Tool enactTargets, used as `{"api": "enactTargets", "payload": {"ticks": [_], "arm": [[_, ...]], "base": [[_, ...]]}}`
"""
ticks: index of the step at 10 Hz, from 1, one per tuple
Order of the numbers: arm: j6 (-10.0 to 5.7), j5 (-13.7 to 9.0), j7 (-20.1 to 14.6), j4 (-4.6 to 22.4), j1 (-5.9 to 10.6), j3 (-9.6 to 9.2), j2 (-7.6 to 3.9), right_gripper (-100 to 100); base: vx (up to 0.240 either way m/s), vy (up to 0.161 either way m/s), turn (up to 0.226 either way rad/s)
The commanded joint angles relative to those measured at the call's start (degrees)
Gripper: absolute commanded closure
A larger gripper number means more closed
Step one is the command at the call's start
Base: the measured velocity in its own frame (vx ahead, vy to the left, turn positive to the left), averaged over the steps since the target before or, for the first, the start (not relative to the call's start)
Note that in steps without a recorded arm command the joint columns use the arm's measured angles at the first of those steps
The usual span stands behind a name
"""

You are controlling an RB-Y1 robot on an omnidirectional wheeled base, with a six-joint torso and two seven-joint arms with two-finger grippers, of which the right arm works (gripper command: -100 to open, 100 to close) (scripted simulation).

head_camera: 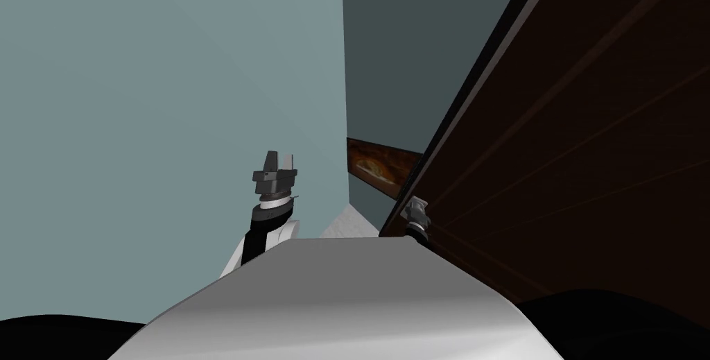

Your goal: Pull the door open

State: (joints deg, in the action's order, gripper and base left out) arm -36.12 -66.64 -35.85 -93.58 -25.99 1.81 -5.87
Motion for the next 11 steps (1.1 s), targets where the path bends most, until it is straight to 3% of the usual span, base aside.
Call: {"api": "enactTargets", "payload": {"ticks": [1,6,10,11], "arm": [[-0.09,0.0,0.0,-0.2,0.13,-0.05,0.02,100],[0.74,0.0,-1.9,0.8,0.42,-0.14,-2.01,100],[1.92,-0.1,-5.0,2.0,1.09,-0.32,-5.11,100],[2.42,-0.1,-6.3,2.5,1.38,-0.39,-6.43,100]], "base": [[0.000,0.000,0.000],[-0.134,0.088,0.001],[-0.187,0.105,0.023],[-0.172,0.083,0.055]]}}
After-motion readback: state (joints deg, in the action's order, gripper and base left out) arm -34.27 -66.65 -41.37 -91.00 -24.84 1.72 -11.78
